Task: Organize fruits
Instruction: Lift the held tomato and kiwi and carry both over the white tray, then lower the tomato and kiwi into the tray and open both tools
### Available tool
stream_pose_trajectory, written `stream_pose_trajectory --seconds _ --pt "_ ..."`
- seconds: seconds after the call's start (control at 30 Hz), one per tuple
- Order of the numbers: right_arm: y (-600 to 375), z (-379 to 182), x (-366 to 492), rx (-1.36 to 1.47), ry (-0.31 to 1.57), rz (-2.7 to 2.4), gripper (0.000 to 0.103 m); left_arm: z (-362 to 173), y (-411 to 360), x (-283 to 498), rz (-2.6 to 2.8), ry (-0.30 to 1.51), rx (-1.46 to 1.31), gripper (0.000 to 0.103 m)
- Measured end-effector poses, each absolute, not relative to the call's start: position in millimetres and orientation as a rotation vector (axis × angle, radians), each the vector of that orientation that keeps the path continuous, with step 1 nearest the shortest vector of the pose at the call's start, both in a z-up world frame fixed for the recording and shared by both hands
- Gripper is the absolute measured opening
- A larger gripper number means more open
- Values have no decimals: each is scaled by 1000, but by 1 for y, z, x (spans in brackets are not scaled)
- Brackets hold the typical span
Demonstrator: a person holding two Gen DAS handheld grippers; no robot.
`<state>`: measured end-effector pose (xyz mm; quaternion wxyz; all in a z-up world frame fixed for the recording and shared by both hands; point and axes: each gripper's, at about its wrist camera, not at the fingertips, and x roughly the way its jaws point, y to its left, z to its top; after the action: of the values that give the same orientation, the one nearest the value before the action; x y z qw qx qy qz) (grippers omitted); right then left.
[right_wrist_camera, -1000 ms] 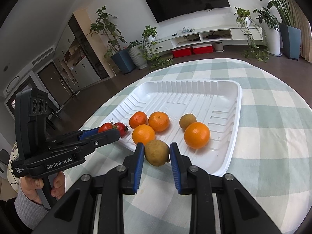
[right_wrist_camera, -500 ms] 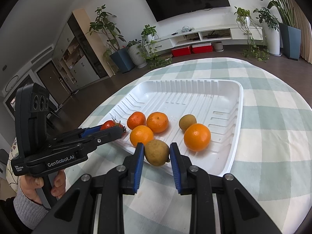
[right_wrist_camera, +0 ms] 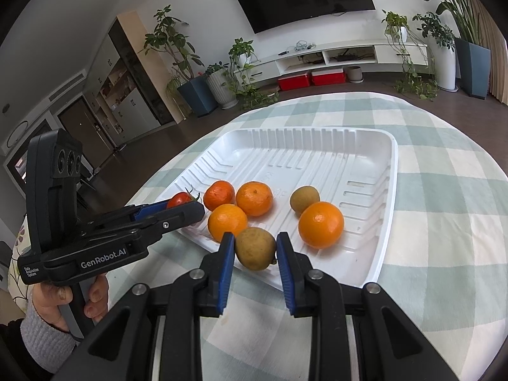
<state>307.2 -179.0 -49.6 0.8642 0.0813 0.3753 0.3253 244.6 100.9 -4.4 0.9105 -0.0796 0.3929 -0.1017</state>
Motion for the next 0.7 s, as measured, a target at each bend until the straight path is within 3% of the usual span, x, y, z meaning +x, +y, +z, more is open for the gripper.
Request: stream_pose_trajectory --seconds 0.7 --pt "-183 -56 312 155 798 667 30 -13 102 257 -200 821 -165 30"
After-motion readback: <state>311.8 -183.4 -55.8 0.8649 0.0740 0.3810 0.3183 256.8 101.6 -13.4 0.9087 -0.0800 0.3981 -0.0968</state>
